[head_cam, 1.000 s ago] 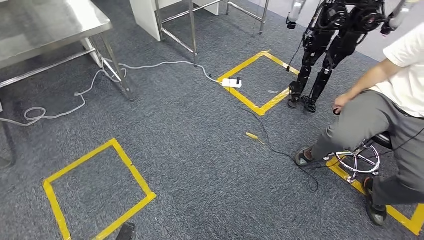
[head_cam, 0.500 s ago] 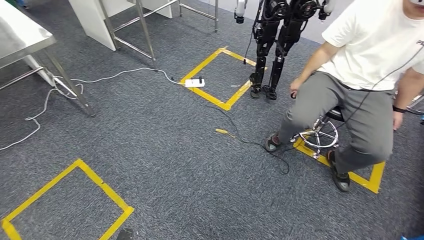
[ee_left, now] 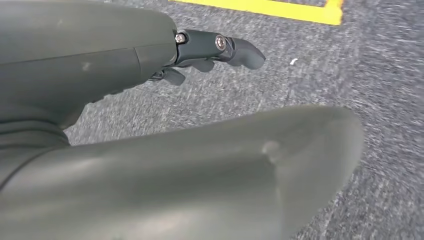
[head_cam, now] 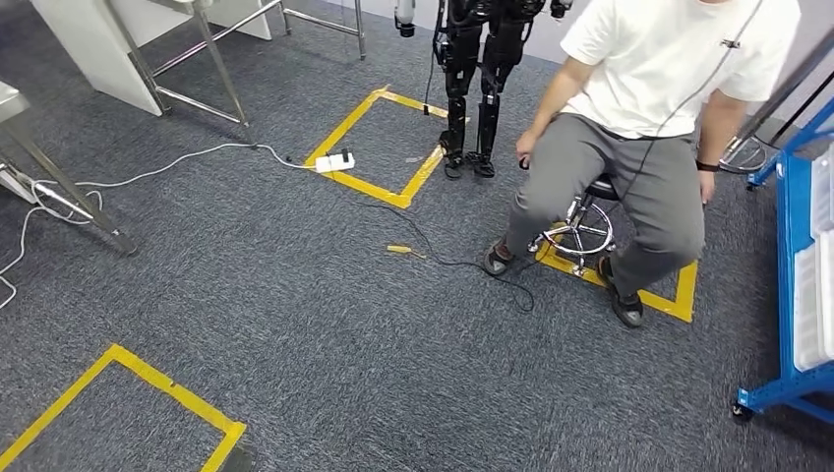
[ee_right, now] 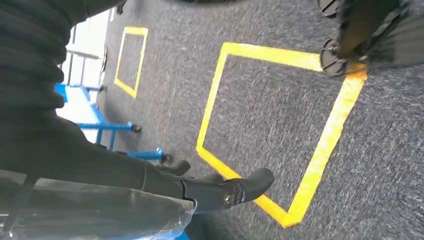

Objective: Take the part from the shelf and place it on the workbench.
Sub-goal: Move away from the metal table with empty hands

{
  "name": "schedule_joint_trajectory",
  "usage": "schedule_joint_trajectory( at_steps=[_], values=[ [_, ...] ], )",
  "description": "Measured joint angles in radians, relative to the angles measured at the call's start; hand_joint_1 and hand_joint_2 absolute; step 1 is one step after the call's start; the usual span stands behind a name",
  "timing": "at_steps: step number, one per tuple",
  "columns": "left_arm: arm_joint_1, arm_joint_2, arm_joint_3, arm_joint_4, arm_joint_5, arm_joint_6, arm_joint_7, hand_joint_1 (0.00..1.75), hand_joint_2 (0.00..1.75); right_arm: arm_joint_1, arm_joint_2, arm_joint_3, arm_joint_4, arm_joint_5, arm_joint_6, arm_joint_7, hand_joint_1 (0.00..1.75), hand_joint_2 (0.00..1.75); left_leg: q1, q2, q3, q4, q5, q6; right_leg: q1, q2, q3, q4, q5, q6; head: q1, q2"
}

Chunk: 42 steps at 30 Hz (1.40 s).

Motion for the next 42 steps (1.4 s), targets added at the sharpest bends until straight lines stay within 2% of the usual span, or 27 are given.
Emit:
schedule_joint_trajectory(
  at_steps=[2,3,5,7,8,9,10,12,14,16,18,20,22,24,25,26,27,29,31,33,34,36,38,39,40,41,42],
  values=[
    [-0.003,0.0,0.0,0.0,-0.003,-0.001,0.001,0.0,0.0,0.001,0.0,0.0,0.0,-0.005,0.002,0.0,0.0,1.75,0.0,0.021,0.006,0.0,-0.004,-0.013,0.006,0.013,0.001,-0.01,0.007,-0.017,-0.004,0.0],
    [-0.006,0.0,0.0,0.0,-0.006,-0.001,0.002,0.0,0.0,0.004,0.001,0.0,0.0,-0.008,0.002,0.0,0.0,1.75,0.004,0.021,0.007,0.004,-0.008,-0.02,0.001,0.025,0.001,-0.011,0.01,-0.025,-0.006,0.0],
    [-0.008,-0.001,0.0,0.0,-0.01,-0.001,0.006,0.0,0.0,0.006,0.002,0.0,0.0,-0.012,0.0,0.0,0.0,1.75,0.012,-0.021,-0.01,0.052,-0.046,-0.032,-0.008,0.047,0.003,-0.014,0.019,-0.042,-0.008,0.0],
    [-0.006,0.0,0.0,0.0,-0.012,-0.002,0.01,0.0,0.0,0.005,0.003,0.0,0.0,-0.014,-0.002,0.0,0.0,1.75,0.018,-0.08,-0.06,0.171,-0.119,-0.039,-0.007,0.071,0.001,-0.014,0.027,-0.055,-0.01,0.0],
    [-0.004,0.0,0.0,0.0,-0.012,-0.002,0.012,0.0,0.0,0.005,0.003,0.0,0.0,-0.014,-0.004,0.0,0.0,1.75,0.019,-0.094,-0.09,0.237,-0.149,-0.041,-0.004,0.084,-0.001,-0.014,0.029,-0.059,-0.01,0.0],
    [-0.002,-0.001,0.0,0.0,-0.012,-0.003,0.013,0.0,0.0,0.006,0.003,0.0,0.0,-0.014,-0.005,0.0,0.0,1.75,0.02,-0.1,-0.111,0.281,-0.161,-0.042,-0.001,0.098,-0.002,-0.013,0.03,-0.06,-0.01,0.0],
    [-0.001,-0.001,0.0,0.0,-0.012,-0.003,0.013,0.0,0.0,0.007,0.004,0.0,0.0,-0.015,-0.005,0.001,0.0,1.75,0.021,-0.102,-0.117,0.29,-0.15,-0.041,0.001,0.113,-0.003,-0.011,0.03,-0.06,-0.01,0.0],
    [-0.001,-0.001,0.0,0.0,-0.012,-0.003,0.014,0.0,0.0,0.008,0.004,-0.001,0.0,-0.015,-0.006,0.002,0.0,1.75,0.023,-0.114,-0.081,0.205,-0.084,-0.038,0.003,0.141,-0.002,-0.005,0.029,-0.059,-0.01,0.0],
    [-0.002,0.0,0.0,0.0,-0.013,-0.003,0.016,0.0,0.0,0.006,0.005,-0.001,0.0,-0.016,-0.007,0.002,0.0,1.75,0.027,-0.164,-0.03,0.084,-0.029,-0.03,0.005,0.166,-0.008,0.002,0.03,-0.056,-0.009,0.0],
    [-0.003,0.0,0.0,0.0,-0.013,-0.002,0.022,0.0,0.0,0.003,0.005,-0.001,0.0,-0.016,-0.006,0.002,0.0,1.75,0.025,-0.193,-0.013,0.035,-0.017,-0.021,0.005,0.187,-0.021,0.004,0.034,-0.045,-0.01,0.0],
    [-0.007,-0.002,0.0,0.0,-0.013,-0.001,0.026,0.0,0.0,0.004,0.004,-0.001,0.0,-0.015,-0.003,0.002,0.0,1.75,0.021,-0.17,-0.013,0.023,-0.008,-0.007,0.004,0.204,-0.035,0.001,0.043,-0.029,-0.01,0.0],
    [-0.013,-0.006,0.0,0.0,-0.012,0.001,0.029,0.0,0.0,0.005,0.002,-0.001,0.0,-0.013,0.001,0.002,0.0,1.75,0.022,-0.147,-0.008,0.001,0.008,0.007,0.005,0.173,-0.053,0.022,0.034,-0.023,-0.007,0.0],
    [-0.016,-0.007,0.0,0.0,-0.011,0.003,0.032,0.0,0.0,0.002,0.001,-0.001,0.0,-0.011,0.004,0.003,0.0,1.75,0.019,-0.117,-0.007,-0.011,0.017,0.016,0.005,0.115,-0.11,0.126,-0.021,-0.03,-0.004,0.0],
    [-0.016,-0.007,0.0,0.0,-0.009,0.003,0.036,0.0,0.0,-0.001,0.001,-0.001,0.0,-0.009,0.005,0.005,0.0,1.75,0.015,-0.084,-0.013,-0.011,0.018,0.018,-0.001,0.09,-0.175,0.261,-0.079,-0.029,-0.004,0.0],
    [-0.016,-0.008,0.0,0.0,-0.007,0.003,0.037,0.0,0.0,0.0,0.001,-0.001,0.0,-0.007,0.006,0.006,0.0,1.75,0.014,-0.069,-0.014,-0.011,0.019,0.017,-0.006,0.086,-0.184,0.288,-0.087,-0.022,-0.004,0.0],
    [-0.016,-0.008,0.0,0.0,-0.006,0.003,0.039,0.0,0.0,0.001,0.0,-0.001,0.0,-0.005,0.006,0.007,0.0,1.75,0.015,-0.055,-0.015,-0.011,0.019,0.015,-0.01,0.081,-0.171,0.273,-0.079,-0.012,-0.004,0.0],
    [-0.016,-0.009,0.0,0.0,-0.004,0.003,0.04,0.0,0.0,0.001,-0.002,0.0,0.0,-0.002,0.007,0.007,0.0,1.75,0.016,-0.042,-0.015,-0.01,0.019,0.011,-0.015,0.071,-0.135,0.218,-0.061,0.001,-0.004,0.0],
    [-0.017,-0.009,0.0,0.0,-0.002,0.004,0.042,0.0,0.0,-0.003,-0.005,0.0,0.0,0.002,0.009,0.008,0.0,1.75,0.014,-0.02,-0.012,-0.006,0.015,-0.003,-0.023,0.022,-0.043,0.072,-0.02,0.018,-0.002,0.0],
    [-0.018,-0.008,0.0,-0.001,-0.001,0.005,0.042,0.0,0.0,-0.008,-0.006,0.0,0.0,0.004,0.012,0.007,0.0,1.75,0.011,0.001,-0.005,-0.003,0.008,-0.019,-0.021,-0.006,-0.002,0.002,0.001,0.01,-0.007,0.0],
    [-0.021,-0.009,0.0,-0.001,0.0,0.006,0.042,0.0,0.0,-0.008,-0.009,0.0,0.0,0.005,0.015,0.007,0.0,1.75,0.016,0.02,0.003,-0.002,0.003,-0.033,-0.015,0.014,-0.005,0.0,0.006,-0.01,-0.014,0.0],
    [-0.023,-0.01,0.0,-0.001,0.0,0.006,0.042,0.0,0.0,-0.007,-0.01,0.0,0.0,0.005,0.016,0.007,0.0,1.75,0.022,0.016,0.004,0.004,-0.004,-0.04,-0.015,0.026,-0.004,0.0,0.007,-0.019,-0.015,0.0],
    [-0.023,-0.012,0.0,-0.001,0.0,0.007,0.041,0.0,0.0,-0.008,-0.013,0.0,0.0,0.005,0.018,0.007,0.0,1.75,0.03,-0.03,-0.019,0.066,-0.053,-0.049,-0.016,0.049,0.0,-0.001,0.014,-0.036,-0.017,0.0],
    [-0.02,-0.012,0.0,-0.001,0.0,0.007,0.042,0.0,0.0,-0.009,-0.014,0.0,0.0,0.005,0.018,0.008,0.0,1.75,0.032,-0.085,-0.079,0.205,-0.132,-0.048,-0.009,0.073,-0.004,-0.001,0.02,-0.047,-0.02,0.0],
    [-0.019,-0.013,0.0,-0.001,0.0,0.007,0.042,0.0,0.0,-0.009,-0.014,0.0,0.0,0.005,0.019,0.008,0.0,1.75,0.031,-0.097,-0.112,0.272,-0.158,-0.045,-0.003,0.088,-0.006,0.0,0.022,-0.05,-0.02,0.0],
    [-0.018,-0.013,0.0,-0.001,0.0,0.007,0.043,0.0,0.0,-0.008,-0.014,0.0,0.0,0.005,0.019,0.007,0.0,1.75,0.03,-0.101,-0.132,0.309,-0.164,-0.04,0.003,0.102,-0.007,0.0,0.023,-0.052,-0.02,0.0],
    [-0.018,-0.013,0.0,-0.001,0.0,0.007,0.044,0.0,0.0,-0.007,-0.014,0.0,0.0,0.005,0.02,0.007,0.0,1.75,0.028,-0.104,-0.134,0.307,-0.148,-0.033,0.008,0.117,-0.006,0.0,0.023,-0.053,-0.02,0.0],
    [-0.018,-0.012,0.0,-0.001,0.0,0.007,0.045,0.0,0.0,-0.006,-0.013,0.0,0.0,0.005,0.02,0.007,0.0,1.75,0.024,-0.109,-0.117,0.263,-0.113,-0.024,0.012,0.132,-0.005,0.0,0.024,-0.053,-0.02,0.0]
  ],
)
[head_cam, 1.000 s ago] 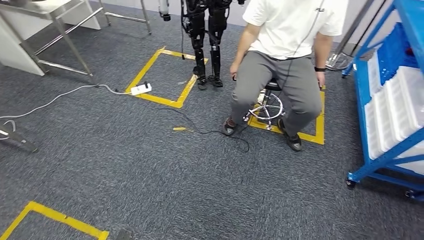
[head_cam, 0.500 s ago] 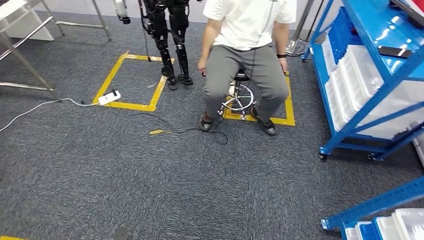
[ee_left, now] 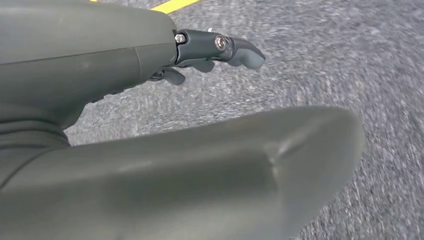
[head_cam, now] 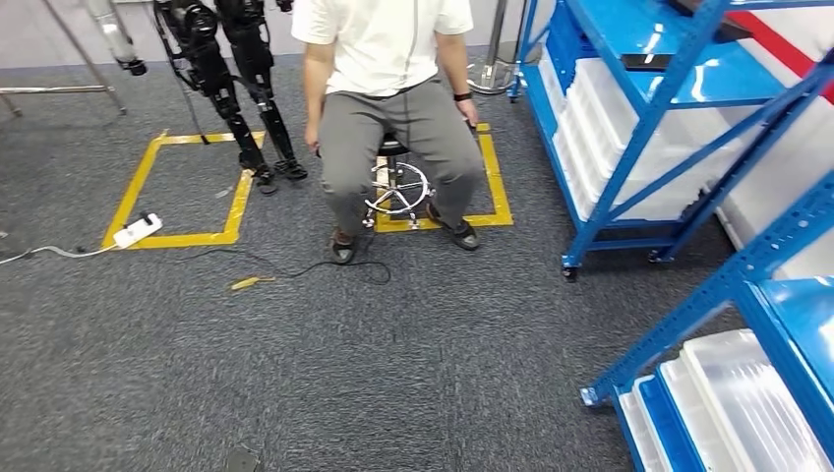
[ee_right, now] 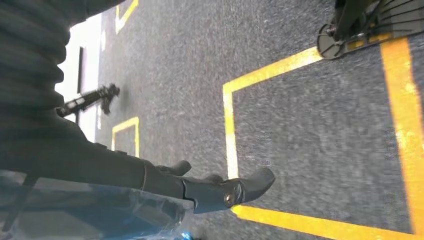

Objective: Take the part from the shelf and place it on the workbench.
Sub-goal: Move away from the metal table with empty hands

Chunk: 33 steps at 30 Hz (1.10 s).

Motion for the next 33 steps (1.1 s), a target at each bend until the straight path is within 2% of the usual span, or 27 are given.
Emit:
schedule_joint_trajectory(
  at_steps=[1,2,3,4,5,6,7,9,10,11,13,14,15,16,18,19,20,23,24,25,27,28,29,30,31,32,33],
  values=[
    [0.0,0.0,0.0,0.0,0.0,0.0,0.0,0.0,0.0,0.001,0.0,0.0,0.0,0.0,0.0,0.0,0.0,1.75,-0.005,-0.016,0.031,-0.07,0.044,0.011,0.001,0.014,0.002,0.0,0.0,0.0,0.0,0.0],
    [0.0,0.002,0.0,0.0,0.0,0.0,0.0,0.0,0.0,0.001,0.002,0.0,0.0,0.0,0.001,0.0,0.0,1.75,-0.009,-0.042,0.062,-0.141,0.078,0.024,0.003,0.026,0.003,0.0,0.001,0.001,0.001,0.0],
    [0.0,0.003,0.0,0.0,-0.001,0.0,0.0,0.0,0.0,0.0,0.004,0.0,0.0,0.0,0.001,0.0,0.0,1.75,-0.013,-0.065,0.085,-0.196,0.101,0.034,0.002,0.038,0.001,0.0,0.002,0.003,0.001,0.0],
    [-0.001,0.005,0.0,0.0,-0.001,0.0,0.0,0.0,0.0,-0.001,0.005,0.0,0.0,0.0,0.002,0.0,0.0,1.75,-0.016,-0.082,0.098,-0.226,0.11,0.042,-0.001,0.048,-0.002,0.0,0.004,0.006,0.0,0.0],
    [-0.001,0.006,0.0,0.0,-0.001,0.0,0.0,0.0,0.0,-0.001,0.007,0.0,0.0,0.0,0.002,0.0,0.0,1.75,-0.019,-0.086,0.1,-0.235,0.109,0.046,-0.003,0.058,-0.006,-0.001,0.007,0.011,-0.001,0.0],
    [-0.002,0.006,0.0,0.0,-0.002,0.0,0.0,0.0,0.0,-0.001,0.007,0.0,0.0,0.0,0.002,0.0,0.0,1.75,-0.021,-0.075,0.103,-0.244,0.114,0.05,-0.004,0.069,-0.011,-0.005,0.011,0.018,-0.002,0.0],
    [-0.003,0.005,0.0,0.0,-0.002,0.0,0.001,0.0,0.0,0.001,0.007,0.0,0.0,0.0,0.002,0.0,0.0,1.75,-0.02,-0.062,0.109,-0.257,0.121,0.051,-0.003,0.065,-0.016,-0.003,0.013,0.022,-0.003,0.0],
    [-0.005,0.004,0.0,0.0,-0.002,0.0,0.001,0.0,0.0,0.0,0.006,0.0,0.0,0.0,0.001,0.0,0.0,1.75,-0.016,-0.035,0.121,-0.289,0.138,0.055,0.002,0.02,-0.045,0.039,-0.007,0.021,0.0,0.0],
    [-0.005,0.003,0.0,0.0,-0.002,0.0,0.001,0.0,0.0,-0.002,0.005,0.0,0.0,0.0,0.001,0.0,0.0,1.75,-0.014,-0.02,0.123,-0.299,0.144,0.056,0.0,-0.011,-0.072,0.091,-0.032,0.017,0.002,0.0],
    [-0.005,0.003,0.0,0.0,-0.002,0.0,0.001,0.0,0.0,-0.004,0.004,0.0,0.0,0.0,0.001,0.0,0.0,1.75,-0.015,-0.005,0.122,-0.302,0.145,0.058,-0.003,-0.03,-0.108,0.158,-0.061,0.016,0.004,0.0],
    [-0.005,0.002,0.0,0.0,-0.002,0.0,0.004,0.0,0.0,-0.004,0.001,0.0,0.0,-0.001,0.001,0.0,0.0,1.75,-0.014,0.027,0.117,-0.302,0.146,0.055,-0.015,-0.044,-0.163,0.265,-0.099,0.027,0.005,0.0],
    [-0.005,0.001,0.0,0.0,-0.002,0.0,0.006,0.0,0.0,-0.003,0.0,0.0,0.0,-0.001,0.001,0.0,0.0,1.75,-0.013,0.042,0.115,-0.301,0.146,0.051,-0.023,-0.048,-0.166,0.273,-0.098,0.039,0.006,0.0],
    [-0.005,0.0,0.0,0.0,-0.002,0.0,0.008,0.0,0.0,-0.001,-0.002,0.0,0.0,-0.001,0.001,0.0,0.0,1.75,-0.011,0.054,0.114,-0.301,0.145,0.045,-0.03,-0.055,-0.145,0.239,-0.082,0.053,0.006,0.0],
    [-0.005,-0.001,0.0,0.0,-0.002,0.0,0.009,0.0,0.0,0.0,-0.003,0.0,0.0,-0.001,0.0,0.001,0.0,1.75,-0.008,0.066,0.114,-0.298,0.144,0.037,-0.038,-0.072,-0.104,0.17,-0.059,0.069,0.006,0.0],
    [-0.005,-0.001,0.0,-0.001,-0.002,0.0,0.01,0.0,0.0,-0.002,-0.002,0.0,0.001,-0.001,0.0,0.001,0.0,1.75,-0.009,0.085,0.113,-0.287,0.137,0.019,-0.047,-0.127,-0.026,0.041,-0.024,0.087,0.009,0.0],
    [-0.005,0.0,0.0,-0.001,-0.002,0.001,0.011,0.0,0.0,-0.005,-0.002,0.0,0.001,-0.001,0.0,0.001,0.0,1.75,-0.011,0.094,0.114,-0.28,0.13,0.011,-0.048,-0.145,-0.004,0.007,-0.016,0.087,0.011,0.0],
    [-0.005,0.001,0.0,-0.002,-0.002,0.001,0.011,0.0,0.0,-0.007,0.0,0.0,0.001,-0.001,0.0,0.001,0.0,1.75,-0.013,0.102,0.115,-0.276,0.123,0.004,-0.046,-0.151,0.001,0.0,-0.014,0.079,0.009,0.0],
    [-0.008,0.0,0.0,-0.002,-0.002,0.003,0.012,0.0,0.0,-0.008,-0.001,0.0,0.001,0.0,0.0,0.002,0.0,1.75,-0.004,0.123,0.125,-0.269,0.109,-0.013,-0.04,-0.113,-0.009,0.005,-0.011,0.046,-0.001,0.0],
    [-0.009,-0.001,0.0,-0.002,-0.002,0.003,0.012,0.0,0.0,-0.007,-0.002,0.0,0.0,0.0,0.0,0.002,0.0,1.75,0.002,0.112,0.123,-0.257,0.097,-0.018,-0.04,-0.101,-0.01,0.005,-0.009,0.038,-0.002,0.0],
    [-0.01,-0.002,0.0,-0.002,-0.002,0.004,0.012,0.0,0.0,-0.007,-0.003,0.0,0.0,-0.001,0.0,0.003,0.0,1.75,0.006,0.088,0.112,-0.226,0.071,-0.022,-0.04,-0.089,-0.009,0.005,-0.005,0.03,-0.003,0.0],
    [-0.009,-0.002,0.0,-0.001,-0.002,0.004,0.012,0.0,0.0,-0.007,-0.004,0.0,0.0,-0.001,0.0,0.003,0.0,1.75,0.008,0.032,0.06,-0.107,-0.005,-0.023,-0.033,-0.067,-0.01,0.005,0.003,0.017,-0.007,0.0],
    [-0.007,-0.003,0.0,-0.001,-0.002,0.004,0.012,0.0,0.0,-0.007,-0.004,0.0,0.0,-0.001,0.0,0.004,0.0,1.75,0.008,0.018,0.027,-0.034,-0.039,-0.021,-0.027,-0.054,-0.013,0.005,0.005,0.013,-0.008,0.0],
    [-0.006,-0.003,0.0,0.0,-0.002,0.004,0.012,0.0,0.0,-0.007,-0.004,0.0,0.0,-0.002,0.0,0.004,0.0,1.75,0.007,0.012,0.0,0.02,-0.057,-0.016,-0.021,-0.041,-0.014,0.006,0.007,0.011,-0.009,0.0],
    [-0.005,-0.003,0.0,0.0,-0.002,0.004,0.012,0.0,0.0,-0.005,-0.004,0.0,0.0,-0.002,0.0,0.004,0.0,1.75,0.006,0.01,-0.016,0.047,-0.057,-0.011,-0.016,-0.026,-0.015,0.006,0.008,0.01,-0.009,0.0],
    [-0.004,-0.003,0.0,0.0,-0.002,0.004,0.012,0.0,0.0,-0.004,-0.004,0.0,0.0,-0.002,0.0,0.003,0.0,1.75,0.004,0.007,-0.013,0.035,-0.036,-0.003,-0.011,-0.012,-0.014,0.006,0.009,0.009,-0.009,0.0],
    [-0.004,-0.003,0.0,0.0,-0.002,0.004,0.012,0.0,0.0,-0.003,-0.004,0.0,0.0,-0.002,0.0,0.003,0.0,1.75,0.001,-0.001,0.008,-0.014,0.0,0.007,-0.008,0.002,-0.014,0.006,0.01,0.007,-0.009,0.0],
    [-0.004,-0.002,0.0,0.0,-0.002,0.004,0.012,0.0,0.0,-0.003,-0.004,0.0,0.0,-0.002,0.0,0.003,0.0,1.75,-0.004,-0.022,0.039,-0.085,0.04,0.018,-0.007,0.015,-0.013,0.006,0.011,0.006,-0.009,0.0]
  ],
)
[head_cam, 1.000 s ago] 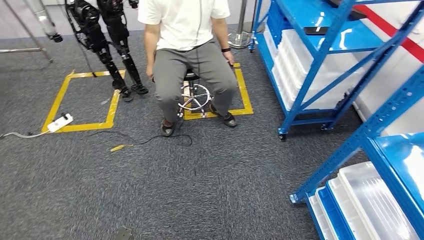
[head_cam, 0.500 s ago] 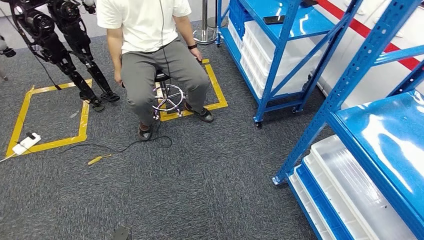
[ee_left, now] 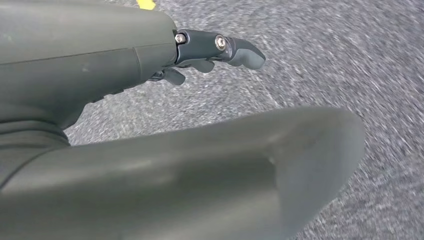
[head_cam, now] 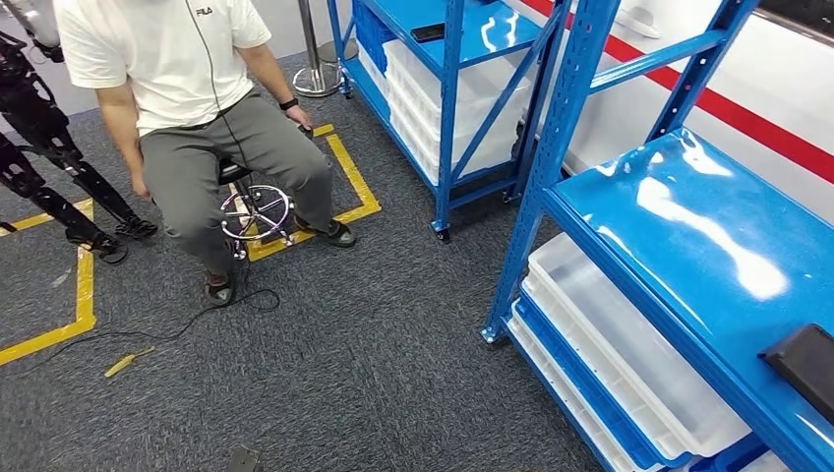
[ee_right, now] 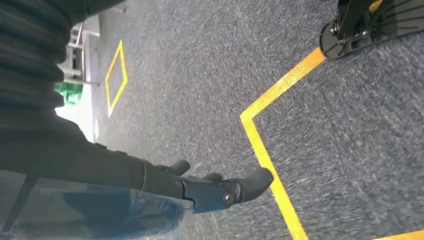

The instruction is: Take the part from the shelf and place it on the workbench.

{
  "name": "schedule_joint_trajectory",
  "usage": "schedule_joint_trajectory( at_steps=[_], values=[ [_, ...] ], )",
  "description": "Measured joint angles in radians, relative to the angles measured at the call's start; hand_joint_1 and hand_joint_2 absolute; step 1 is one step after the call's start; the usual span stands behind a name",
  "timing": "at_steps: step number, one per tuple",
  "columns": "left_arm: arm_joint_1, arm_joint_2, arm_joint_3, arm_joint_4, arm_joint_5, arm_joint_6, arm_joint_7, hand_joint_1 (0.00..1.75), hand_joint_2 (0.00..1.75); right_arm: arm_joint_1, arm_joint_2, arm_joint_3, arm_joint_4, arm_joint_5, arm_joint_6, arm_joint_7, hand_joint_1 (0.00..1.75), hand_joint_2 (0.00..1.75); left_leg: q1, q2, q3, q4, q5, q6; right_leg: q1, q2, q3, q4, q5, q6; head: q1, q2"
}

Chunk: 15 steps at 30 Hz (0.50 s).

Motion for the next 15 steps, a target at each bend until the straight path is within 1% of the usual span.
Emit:
schedule_joint_trajectory(
  at_steps=[1,2,3,5,6,7,8,9,10,11,12,13,14,15],
  values=[
    [0.0,0.001,0.0,0.0,0.0,0.0,0.0,0.0,0.0,-0.001,0.001,0.0,0.0,0.0,0.0,0.0,0.0,1.75,-0.005,-0.021,0.03,-0.067,0.033,0.011,0.003,0.012,0.0,0.0,0.001,0.0,0.0,0.0],
    [0.0,0.002,0.0,0.0,0.0,0.0,0.0,0.0,0.0,-0.001,0.002,0.0,0.0,0.0,0.0,0.0,0.0,1.75,-0.01,-0.037,0.051,-0.115,0.053,0.019,0.004,0.022,-0.001,0.001,0.003,0.002,0.0,0.0],
    [0.0,0.002,0.0,0.0,0.0,0.0,0.0,0.0,0.0,-0.001,0.003,0.0,0.0,0.0,0.0,0.0,0.0,1.75,-0.014,-0.045,0.062,-0.141,0.061,0.025,0.005,0.032,-0.003,0.0,0.005,0.005,-0.001,0.0],
    [-0.001,0.002,0.0,0.0,0.0,0.0,0.0,0.0,0.0,0.001,0.003,0.0,0.0,0.0,0.0,-0.001,0.0,1.75,-0.018,-0.026,0.066,-0.154,0.067,0.029,0.008,0.049,-0.012,-0.004,0.012,0.015,-0.001,0.0],
    [-0.003,0.0,0.0,0.0,0.0,0.0,-0.001,0.0,0.0,0.003,0.001,0.0,0.0,0.0,0.0,-0.001,0.0,1.75,-0.017,-0.014,0.068,-0.165,0.075,0.031,0.01,0.041,-0.02,0.001,0.01,0.018,-0.001,0.0],
    [-0.004,-0.001,0.0,0.0,0.0,0.0,-0.001,0.0,0.0,0.004,0.0,0.0,0.0,0.0,0.0,-0.002,0.0,1.75,-0.015,-0.003,0.07,-0.178,0.084,0.034,0.013,0.022,-0.035,0.021,-0.001,0.017,0.001,0.0],
    [-0.004,-0.002,0.0,0.0,0.0,0.0,-0.001,0.0,0.0,0.003,-0.002,0.0,0.0,0.0,0.0,-0.003,0.0,1.75,-0.013,0.01,0.07,-0.189,0.093,0.036,0.014,-0.003,-0.058,0.062,-0.022,0.014,0.003,0.0],
    [-0.005,-0.003,0.0,0.0,0.0,0.0,-0.001,0.0,0.0,0.002,-0.003,0.0,0.0,0.0,0.0,-0.004,0.0,1.75,-0.013,0.022,0.068,-0.195,0.099,0.038,0.011,-0.033,-0.088,0.122,-0.053,0.009,0.005,0.0],
    [-0.004,-0.003,0.0,0.0,0.001,0.0,-0.001,0.0,0.0,0.001,-0.004,0.0,0.0,0.0,0.0,-0.005,0.0,1.75,-0.013,0.035,0.064,-0.195,0.1,0.039,0.008,-0.049,-0.121,0.191,-0.085,0.008,0.007,0.0],
    [-0.003,-0.003,0.0,0.0,0.001,0.0,-0.001,0.0,0.0,0.0,-0.005,0.0,0.0,0.0,0.0,-0.006,0.0,1.75,-0.014,0.05,0.061,-0.195,0.101,0.038,0.003,-0.056,-0.147,0.249,-0.108,0.011,0.008,0.0],
    [-0.002,-0.004,0.0,0.0,0.001,0.0,0.0,0.0,0.0,0.001,-0.006,0.0,0.0,0.0,0.0,-0.006,0.0,1.75,-0.014,0.064,0.058,-0.195,0.102,0.036,-0.003,-0.061,-0.157,0.278,-0.118,0.02,0.009,0.0],
    [-0.001,-0.005,0.0,0.001,0.001,0.0,0.0,0.0,0.0,0.001,-0.009,0.0,0.0,0.0,0.0,-0.007,0.0,1.75,-0.013,0.078,0.056,-0.194,0.103,0.033,-0.008,-0.066,-0.147,0.269,-0.113,0.032,0.009,0.0],
    [-0.001,-0.006,0.0,0.001,0.0,0.0,0.0,0.0,0.0,0.002,-0.011,0.0,0.0,0.0,0.0,-0.007,0.0,1.75,-0.012,0.09,0.054,-0.192,0.103,0.028,-0.015,-0.076,-0.113,0.215,-0.095,0.047,0.009,0.0],
    [-0.001,-0.007,0.0,0.001,0.0,0.0,0.001,0.0,0.0,0.002,-0.012,0.0,0.0,0.0,0.0,-0.007,0.0,1.75,-0.011,0.097,0.054,-0.192,0.103,0.025,-0.018,-0.081,-0.093,0.183,-0.084,0.054,0.009,0.0]
  ],
)
